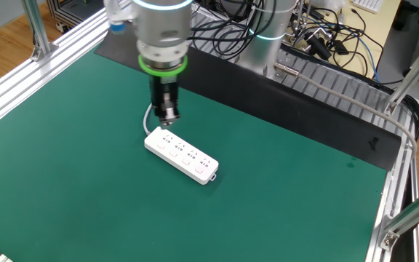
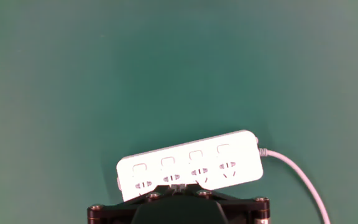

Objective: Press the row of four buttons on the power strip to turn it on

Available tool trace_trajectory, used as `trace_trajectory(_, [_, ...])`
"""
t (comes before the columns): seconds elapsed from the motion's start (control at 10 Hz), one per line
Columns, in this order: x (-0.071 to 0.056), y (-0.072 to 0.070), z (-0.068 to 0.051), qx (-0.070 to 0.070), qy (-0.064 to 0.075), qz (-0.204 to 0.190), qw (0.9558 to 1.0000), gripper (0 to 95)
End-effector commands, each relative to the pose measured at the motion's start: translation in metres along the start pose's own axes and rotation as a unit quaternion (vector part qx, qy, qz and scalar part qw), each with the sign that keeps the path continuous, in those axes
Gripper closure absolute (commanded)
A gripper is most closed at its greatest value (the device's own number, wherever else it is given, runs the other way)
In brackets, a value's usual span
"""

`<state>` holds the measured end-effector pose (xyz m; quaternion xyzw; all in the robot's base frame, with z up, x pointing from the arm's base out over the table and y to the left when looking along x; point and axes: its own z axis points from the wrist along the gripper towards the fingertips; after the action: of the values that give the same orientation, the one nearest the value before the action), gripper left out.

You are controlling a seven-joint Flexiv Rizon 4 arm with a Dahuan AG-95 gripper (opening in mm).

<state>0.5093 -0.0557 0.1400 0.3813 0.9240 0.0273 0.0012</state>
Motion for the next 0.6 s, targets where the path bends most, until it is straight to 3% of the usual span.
trace_trajectory(0.1, [-0.012,-0.022,0.012,-0.012,0.008,0.089,0.9959,95.0])
trace_trajectory(0.2, [-0.011,-0.026,0.019,-0.012,0.006,0.102,0.9947,76.0])
trace_trajectory(0.4, [-0.002,-0.027,0.032,-0.024,0.011,0.112,0.9933,76.0])
trace_trajectory(0.5, [-0.001,-0.026,0.037,-0.041,0.012,0.118,0.9921,57.0])
trace_trajectory(0.6, [-0.001,-0.026,0.038,-0.042,0.012,0.119,0.9920,57.0])
